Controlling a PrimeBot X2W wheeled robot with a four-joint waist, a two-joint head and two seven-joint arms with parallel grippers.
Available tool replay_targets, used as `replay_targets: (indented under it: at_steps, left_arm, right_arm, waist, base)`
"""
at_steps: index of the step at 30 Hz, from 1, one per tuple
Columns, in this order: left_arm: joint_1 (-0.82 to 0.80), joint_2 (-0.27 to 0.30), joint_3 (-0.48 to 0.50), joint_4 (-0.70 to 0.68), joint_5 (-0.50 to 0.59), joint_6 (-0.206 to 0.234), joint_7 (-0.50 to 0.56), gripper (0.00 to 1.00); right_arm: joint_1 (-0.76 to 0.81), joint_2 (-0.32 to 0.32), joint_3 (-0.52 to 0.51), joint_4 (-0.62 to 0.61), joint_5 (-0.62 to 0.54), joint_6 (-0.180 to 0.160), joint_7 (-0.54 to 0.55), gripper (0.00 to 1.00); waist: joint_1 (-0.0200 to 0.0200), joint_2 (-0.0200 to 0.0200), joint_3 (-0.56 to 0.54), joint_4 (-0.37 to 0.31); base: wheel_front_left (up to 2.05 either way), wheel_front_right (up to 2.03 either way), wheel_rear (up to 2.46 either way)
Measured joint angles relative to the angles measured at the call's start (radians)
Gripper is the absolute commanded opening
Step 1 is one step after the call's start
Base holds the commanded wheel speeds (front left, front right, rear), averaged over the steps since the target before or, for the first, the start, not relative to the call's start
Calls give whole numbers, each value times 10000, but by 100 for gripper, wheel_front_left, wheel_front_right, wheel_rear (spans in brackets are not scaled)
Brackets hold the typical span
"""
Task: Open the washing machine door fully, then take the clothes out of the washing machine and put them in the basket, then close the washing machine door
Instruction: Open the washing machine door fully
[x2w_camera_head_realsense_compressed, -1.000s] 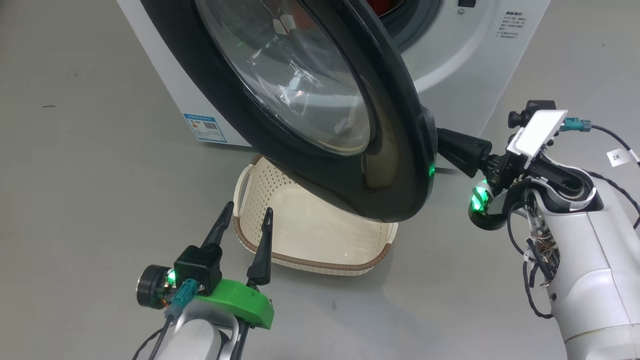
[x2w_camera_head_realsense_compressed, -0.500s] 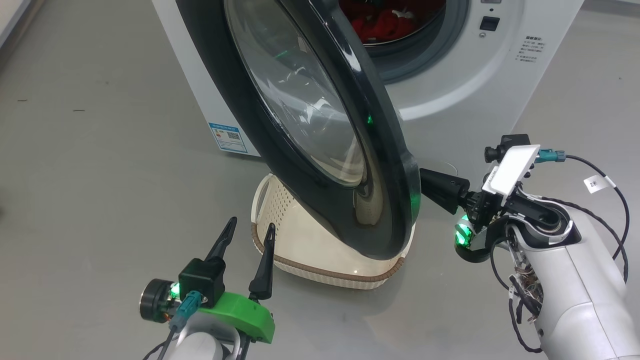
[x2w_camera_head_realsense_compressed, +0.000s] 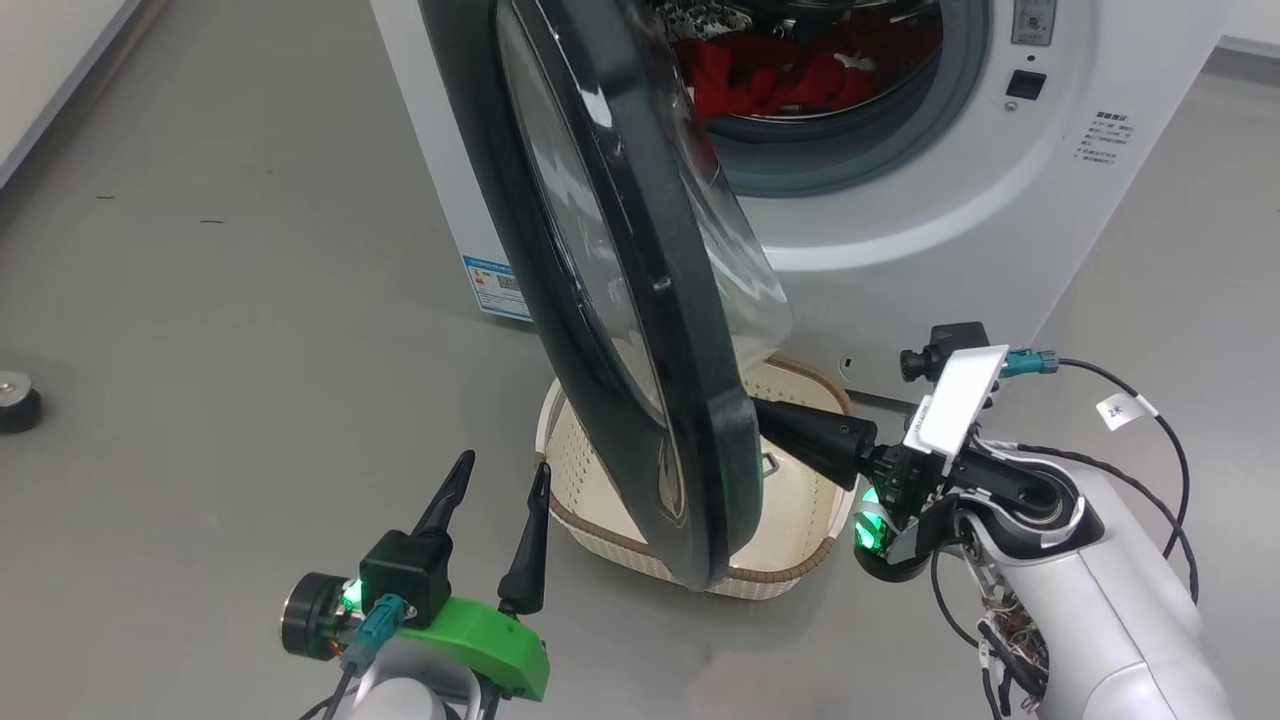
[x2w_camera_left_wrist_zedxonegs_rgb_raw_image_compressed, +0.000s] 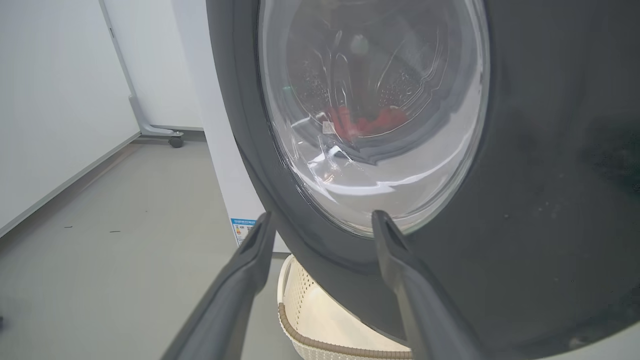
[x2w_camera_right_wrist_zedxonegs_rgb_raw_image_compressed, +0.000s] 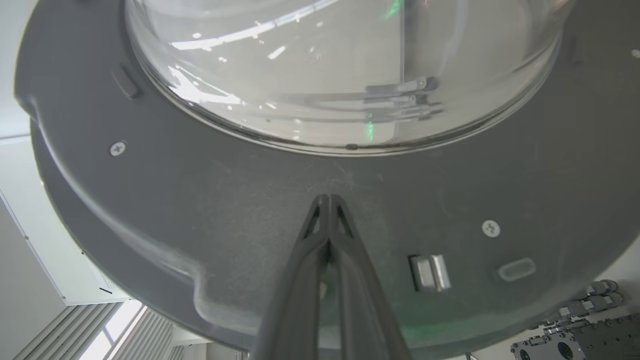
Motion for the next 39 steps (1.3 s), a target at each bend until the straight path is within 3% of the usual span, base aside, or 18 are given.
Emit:
replay_targets:
  at_steps: [23,39]
  left_arm:
    - [163,17,320,-13,-2,0,0,100]
    - [307,19,631,-52,-2,0,0,100]
  right_arm:
    - [406,-10,2138,-911,677,0,-1233,0]
    - [529,15,1992,-1064,767,0,-1975,0]
  waist:
    - [0,0,-142,820]
    - [0,0,-167,714]
  base:
    - [0,0,0]
    - [0,0,0]
